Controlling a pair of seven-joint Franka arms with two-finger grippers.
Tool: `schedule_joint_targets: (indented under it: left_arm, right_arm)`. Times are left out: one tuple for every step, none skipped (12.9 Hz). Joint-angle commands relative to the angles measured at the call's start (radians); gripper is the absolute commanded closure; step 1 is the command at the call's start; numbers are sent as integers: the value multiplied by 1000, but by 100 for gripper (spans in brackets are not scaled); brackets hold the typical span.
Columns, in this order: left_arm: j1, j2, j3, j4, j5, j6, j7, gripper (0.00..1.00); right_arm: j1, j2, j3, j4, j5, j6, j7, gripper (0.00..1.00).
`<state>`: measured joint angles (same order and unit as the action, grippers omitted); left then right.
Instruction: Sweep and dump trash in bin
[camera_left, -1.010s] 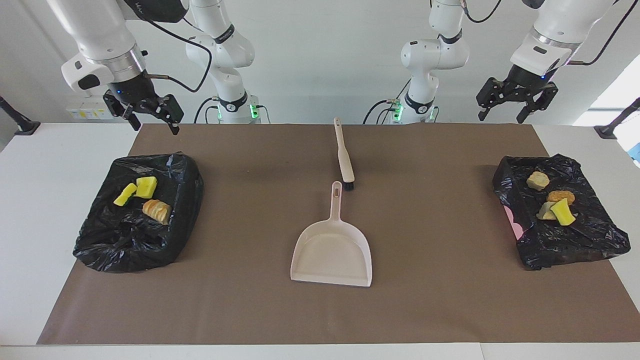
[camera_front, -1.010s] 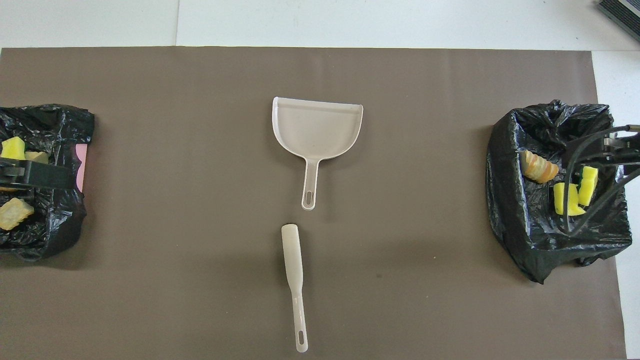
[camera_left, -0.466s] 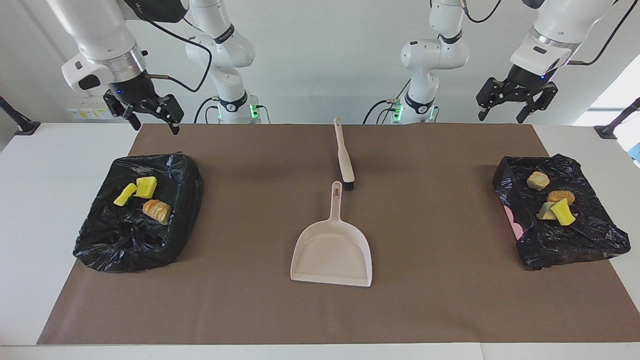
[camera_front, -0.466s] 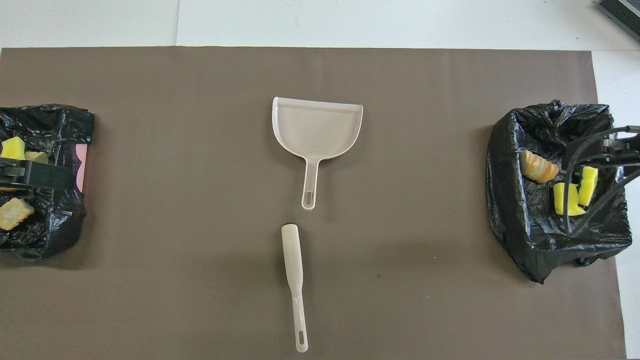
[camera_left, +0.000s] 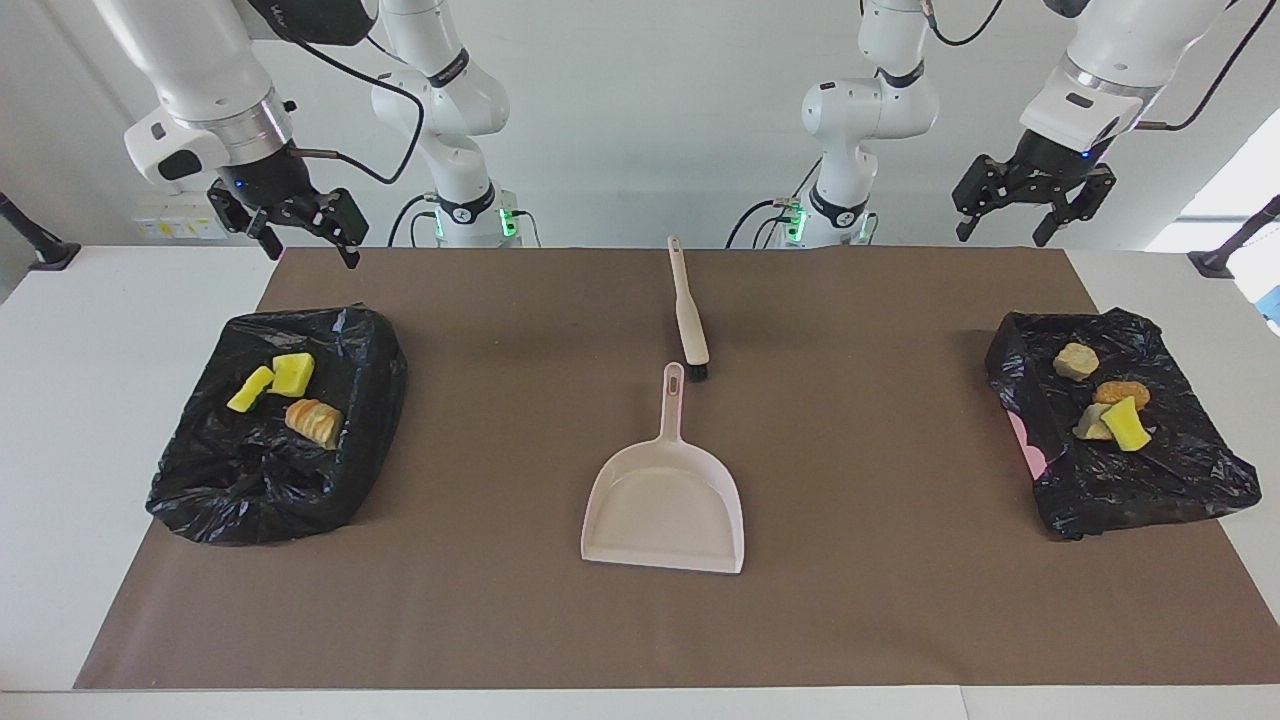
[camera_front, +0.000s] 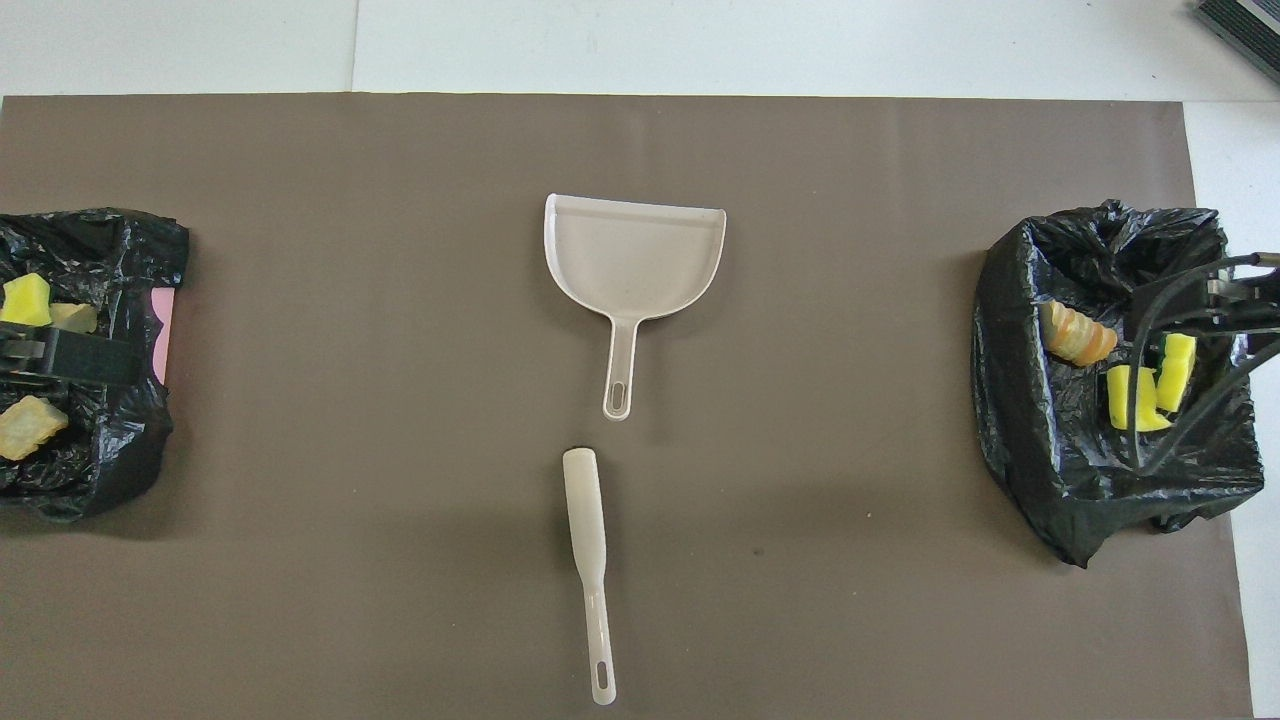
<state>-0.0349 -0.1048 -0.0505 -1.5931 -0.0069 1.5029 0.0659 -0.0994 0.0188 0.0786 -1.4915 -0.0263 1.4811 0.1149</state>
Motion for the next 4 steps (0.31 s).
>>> schedule_joint_targets:
  left_arm:
    - [1, -23, 1, -8, 18, -27, 20, 0]
    - [1, -21, 1, -8, 18, -17, 8, 0]
    - [1, -21, 3, -8, 18, -16, 8, 0]
    - [3, -21, 3, -8, 18, -18, 5, 0]
  right_arm:
    - [-3, -23, 13, -16, 14, -7, 22, 0]
    - [3, -25, 18, -6, 9, -13, 17, 0]
    - [4, -29, 17, -7, 9, -15, 17, 0]
    - [3, -28, 18, -6, 12, -13, 12, 0]
